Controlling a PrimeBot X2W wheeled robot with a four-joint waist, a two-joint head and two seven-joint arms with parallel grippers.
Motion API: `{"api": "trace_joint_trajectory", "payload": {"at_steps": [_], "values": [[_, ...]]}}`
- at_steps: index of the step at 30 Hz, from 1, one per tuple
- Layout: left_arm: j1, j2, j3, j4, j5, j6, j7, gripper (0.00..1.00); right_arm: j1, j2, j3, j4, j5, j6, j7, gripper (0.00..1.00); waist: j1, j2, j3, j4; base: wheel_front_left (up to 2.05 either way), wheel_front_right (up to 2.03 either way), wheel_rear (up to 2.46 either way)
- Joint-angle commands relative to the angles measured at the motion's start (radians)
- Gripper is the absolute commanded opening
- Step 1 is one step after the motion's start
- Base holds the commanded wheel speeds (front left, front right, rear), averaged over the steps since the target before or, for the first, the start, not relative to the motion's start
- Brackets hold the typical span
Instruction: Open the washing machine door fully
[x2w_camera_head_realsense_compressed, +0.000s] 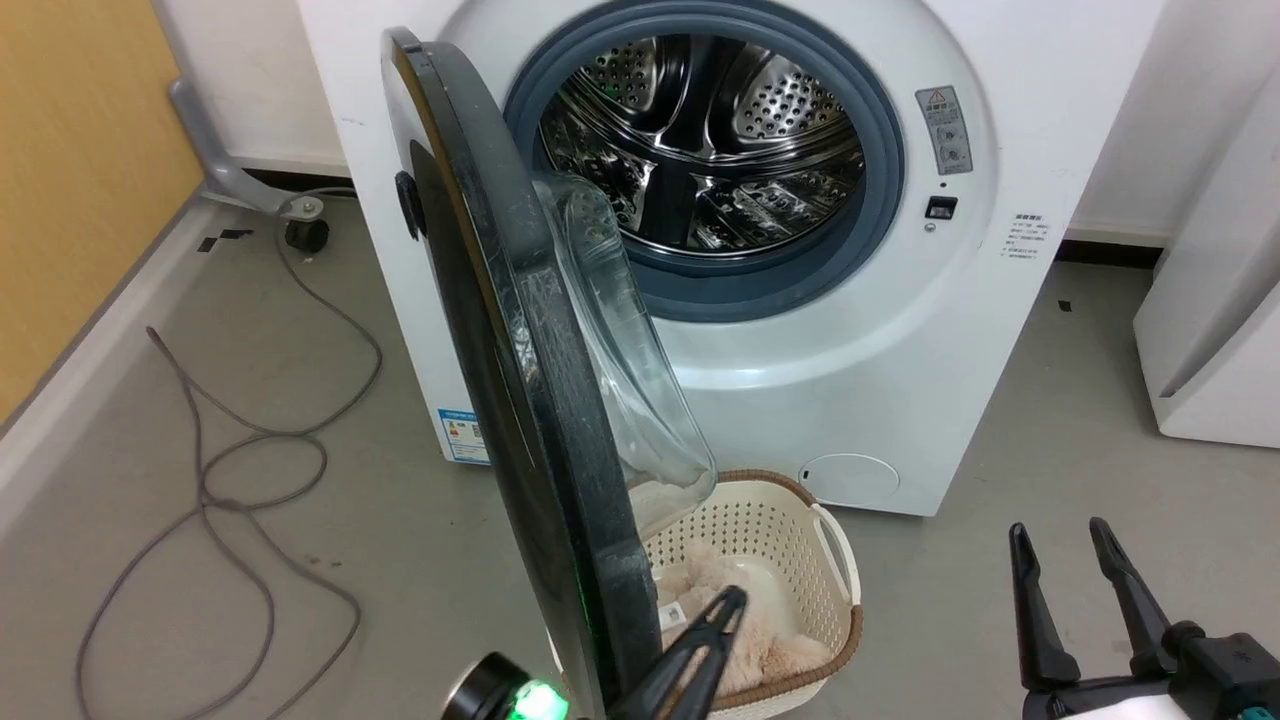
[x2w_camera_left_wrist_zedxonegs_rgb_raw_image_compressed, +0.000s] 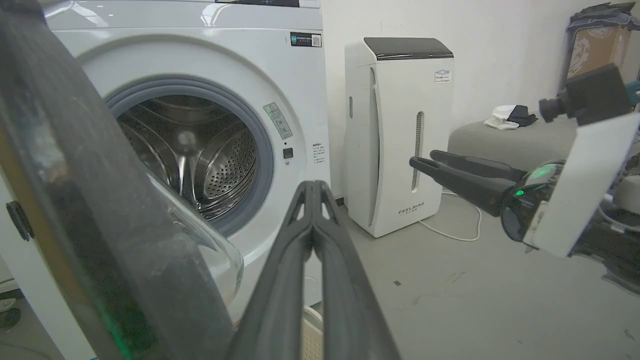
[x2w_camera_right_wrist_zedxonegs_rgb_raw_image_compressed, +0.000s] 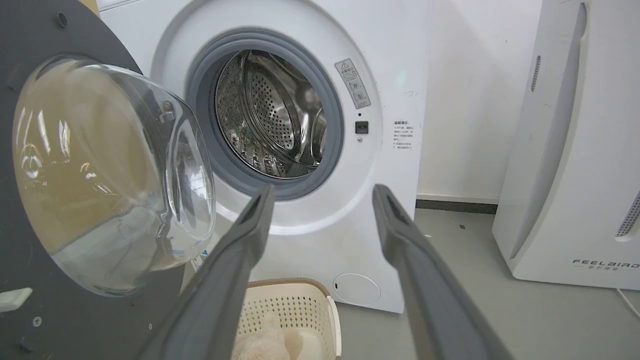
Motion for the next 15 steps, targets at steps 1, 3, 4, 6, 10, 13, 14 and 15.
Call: {"api": "trace_joint_trajectory", "payload": {"at_steps": [1, 3, 4, 6, 10, 13, 14, 15], "values": [[0.013, 0.008, 0.011, 0.009, -0.008, 0.008, -0.005, 0.0, -0.004, 0.005, -0.001, 0.0, -0.005, 0.001, -0.004, 1.0, 0.0, -0.0001, 0.001, 0.001, 0.0, 0.0, 0.0], [0.015, 0.008, 0.029, 0.025, -0.015, 0.018, -0.005, 0.0, -0.005, 0.005, -0.002, 0.002, -0.004, 0.001, -0.004, 1.0, 0.0, -0.0001, 0.003, 0.005, 0.0, 0.0, 0.0], [0.015, 0.008, 0.039, 0.033, -0.019, 0.021, -0.005, 0.0, -0.006, 0.005, -0.002, 0.004, -0.004, 0.001, -0.004, 1.0, 0.0, -0.0001, 0.004, 0.006, 0.0, 0.0, 0.0], [0.014, 0.009, 0.059, 0.047, -0.025, 0.028, -0.005, 0.0, -0.008, 0.005, 0.001, 0.008, -0.004, 0.001, -0.004, 1.0, 0.0, -0.0001, 0.006, 0.009, 0.0, 0.0, 0.0], [0.019, 0.011, 0.093, 0.065, -0.032, 0.037, -0.005, 0.0, -0.015, 0.005, 0.005, 0.013, -0.006, 0.001, -0.004, 1.0, 0.0, -0.0001, 0.01, 0.015, 0.0, 0.0, 0.0], [0.029, 0.014, 0.109, 0.067, -0.033, 0.039, -0.005, 0.0, -0.014, 0.005, 0.004, 0.015, -0.007, 0.001, -0.004, 1.0, 0.0, -0.0001, 0.01, 0.024, 0.0, 0.0, 0.0], [0.036, 0.014, 0.111, 0.063, -0.033, 0.039, -0.005, 0.0, -0.012, 0.005, 0.004, 0.016, -0.007, 0.001, -0.004, 1.0, 0.0, -0.0001, 0.01, 0.028, 0.0, 0.0, 0.0], [0.045, 0.015, 0.112, 0.061, -0.033, 0.039, -0.005, 0.0, -0.011, 0.005, 0.002, 0.016, -0.007, 0.001, -0.004, 1.0, 0.0, -0.0001, 0.01, 0.031, 0.0, 0.0, 0.0]]}}
